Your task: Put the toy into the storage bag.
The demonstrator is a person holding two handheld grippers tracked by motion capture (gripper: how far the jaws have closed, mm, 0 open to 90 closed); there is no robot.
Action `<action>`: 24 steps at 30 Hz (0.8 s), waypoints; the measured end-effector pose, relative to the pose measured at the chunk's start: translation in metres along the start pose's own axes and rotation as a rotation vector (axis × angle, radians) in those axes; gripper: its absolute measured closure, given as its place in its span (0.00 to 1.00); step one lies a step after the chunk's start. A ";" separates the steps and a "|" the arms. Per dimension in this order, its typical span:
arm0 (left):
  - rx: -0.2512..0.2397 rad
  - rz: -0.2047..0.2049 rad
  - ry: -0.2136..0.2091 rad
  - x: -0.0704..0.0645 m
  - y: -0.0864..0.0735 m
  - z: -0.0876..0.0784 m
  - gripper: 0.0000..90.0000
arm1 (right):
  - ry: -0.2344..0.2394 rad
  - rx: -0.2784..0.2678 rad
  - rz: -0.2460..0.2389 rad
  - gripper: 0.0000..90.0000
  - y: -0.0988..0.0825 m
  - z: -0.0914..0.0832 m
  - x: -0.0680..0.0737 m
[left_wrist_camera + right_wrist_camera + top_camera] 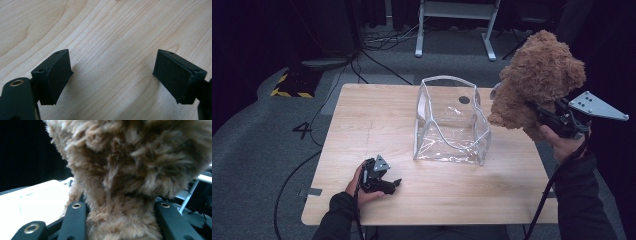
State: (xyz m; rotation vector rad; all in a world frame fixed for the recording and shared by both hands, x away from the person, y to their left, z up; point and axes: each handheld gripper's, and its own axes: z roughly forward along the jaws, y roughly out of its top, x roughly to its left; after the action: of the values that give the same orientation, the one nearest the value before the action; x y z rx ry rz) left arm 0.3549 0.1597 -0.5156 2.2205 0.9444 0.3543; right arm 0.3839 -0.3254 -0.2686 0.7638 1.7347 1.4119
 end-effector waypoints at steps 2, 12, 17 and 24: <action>0.000 0.000 0.000 0.000 0.000 0.000 0.16 | 0.006 -0.006 -0.004 0.68 0.004 0.003 0.003; 0.000 0.002 0.001 0.000 0.000 0.000 0.16 | 0.034 -0.014 -0.024 0.68 0.021 0.019 0.019; 0.000 -0.001 0.000 0.000 0.000 0.000 0.17 | 0.058 -0.016 -0.041 0.68 0.029 0.029 0.031; 0.001 0.001 0.001 0.000 0.000 0.000 0.17 | 0.092 -0.011 -0.058 0.68 0.038 0.046 0.050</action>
State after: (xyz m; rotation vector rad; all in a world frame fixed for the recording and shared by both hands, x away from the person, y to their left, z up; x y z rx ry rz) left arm 0.3549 0.1598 -0.5155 2.2216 0.9445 0.3556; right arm 0.3957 -0.2523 -0.2453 0.6467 1.8030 1.4360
